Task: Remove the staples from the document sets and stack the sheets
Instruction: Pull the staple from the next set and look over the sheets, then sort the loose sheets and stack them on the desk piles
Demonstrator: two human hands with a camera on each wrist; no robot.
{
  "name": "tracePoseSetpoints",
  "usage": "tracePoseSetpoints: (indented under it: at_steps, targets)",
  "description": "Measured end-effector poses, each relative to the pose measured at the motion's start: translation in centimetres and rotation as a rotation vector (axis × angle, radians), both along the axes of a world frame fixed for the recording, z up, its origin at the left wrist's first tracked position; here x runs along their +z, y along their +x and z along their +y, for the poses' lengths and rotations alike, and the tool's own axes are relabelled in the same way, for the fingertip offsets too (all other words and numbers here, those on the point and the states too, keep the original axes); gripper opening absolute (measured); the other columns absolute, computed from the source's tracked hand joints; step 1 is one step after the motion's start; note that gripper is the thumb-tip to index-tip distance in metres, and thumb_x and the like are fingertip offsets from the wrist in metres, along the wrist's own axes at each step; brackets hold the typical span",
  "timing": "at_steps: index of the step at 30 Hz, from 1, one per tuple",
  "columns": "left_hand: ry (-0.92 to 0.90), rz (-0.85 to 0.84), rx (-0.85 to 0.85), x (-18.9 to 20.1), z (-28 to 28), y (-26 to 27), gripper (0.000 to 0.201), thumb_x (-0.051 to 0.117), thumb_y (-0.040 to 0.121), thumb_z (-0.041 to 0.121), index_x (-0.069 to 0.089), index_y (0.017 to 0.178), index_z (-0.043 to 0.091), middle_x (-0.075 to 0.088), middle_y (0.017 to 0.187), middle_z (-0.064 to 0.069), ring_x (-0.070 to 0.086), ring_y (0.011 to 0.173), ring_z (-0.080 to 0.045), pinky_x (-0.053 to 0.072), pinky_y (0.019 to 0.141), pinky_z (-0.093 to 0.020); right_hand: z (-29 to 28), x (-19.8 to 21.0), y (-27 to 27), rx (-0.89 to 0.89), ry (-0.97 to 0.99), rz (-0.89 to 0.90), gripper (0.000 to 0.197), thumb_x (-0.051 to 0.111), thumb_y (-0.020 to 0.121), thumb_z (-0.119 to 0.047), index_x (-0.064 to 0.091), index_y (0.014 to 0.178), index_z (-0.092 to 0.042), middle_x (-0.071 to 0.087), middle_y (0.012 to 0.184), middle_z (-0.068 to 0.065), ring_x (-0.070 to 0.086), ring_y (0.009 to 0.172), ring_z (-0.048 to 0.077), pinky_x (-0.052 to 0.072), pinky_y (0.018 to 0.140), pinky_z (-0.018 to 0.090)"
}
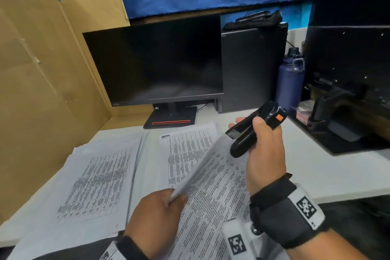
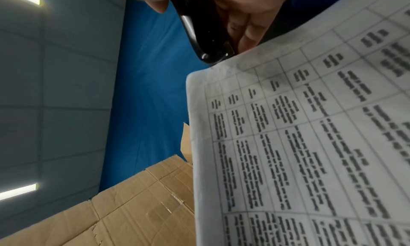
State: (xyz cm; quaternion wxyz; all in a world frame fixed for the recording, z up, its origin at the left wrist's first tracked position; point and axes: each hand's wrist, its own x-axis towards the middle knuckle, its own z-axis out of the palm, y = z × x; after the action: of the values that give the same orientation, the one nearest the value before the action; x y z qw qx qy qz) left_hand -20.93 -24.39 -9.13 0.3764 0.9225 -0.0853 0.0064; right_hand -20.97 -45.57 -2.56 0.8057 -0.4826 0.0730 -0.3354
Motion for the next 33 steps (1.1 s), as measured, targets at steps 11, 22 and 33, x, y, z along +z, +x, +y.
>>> tracePoseSetpoints:
  at_steps: [11, 22, 33]
  targets:
    - [0.055, -0.025, 0.000, 0.7, -0.8, -0.4, 0.049, 0.058, 0.098, 0.049, 0.044, 0.062, 0.019, 0.046, 0.049, 0.007, 0.040, 0.047, -0.007, 0.032, 0.051, -0.025, 1.1, 0.6, 1.4, -0.176, -0.188, 0.048, 0.040, 0.056, 0.093, -0.056, 0.058, 0.089, -0.016, 0.068, 0.070, 0.001, 0.073, 0.071, 0.021, 0.057, 0.073, 0.038]
    - [0.120, -0.073, -0.012, 0.5, -1.0, -0.7, 0.049, 0.054, 0.101, 0.049, 0.046, 0.061, 0.022, 0.048, 0.051, 0.004, 0.043, 0.046, -0.007, 0.033, 0.046, -0.021, 1.4, 1.7, 1.7, -0.205, -0.252, 0.111, 0.072, 0.045, 0.072, -0.077, 0.059, 0.082, -0.007, 0.062, 0.061, 0.009, 0.063, 0.050, 0.018, 0.050, 0.049, 0.020]
    - [-0.137, 0.028, 0.038, 0.5, 0.5, 0.5, 0.044, 0.062, 0.092, 0.054, 0.055, 0.063, 0.021, 0.054, 0.052, 0.005, 0.048, 0.049, -0.011, 0.046, 0.053, -0.036, -3.4, 3.5, 1.3, -0.088, -0.344, -0.046, 0.018, 0.057, 0.086, -0.042, 0.053, 0.090, -0.025, 0.061, 0.084, 0.012, 0.063, 0.073, 0.025, 0.055, 0.059, 0.033]
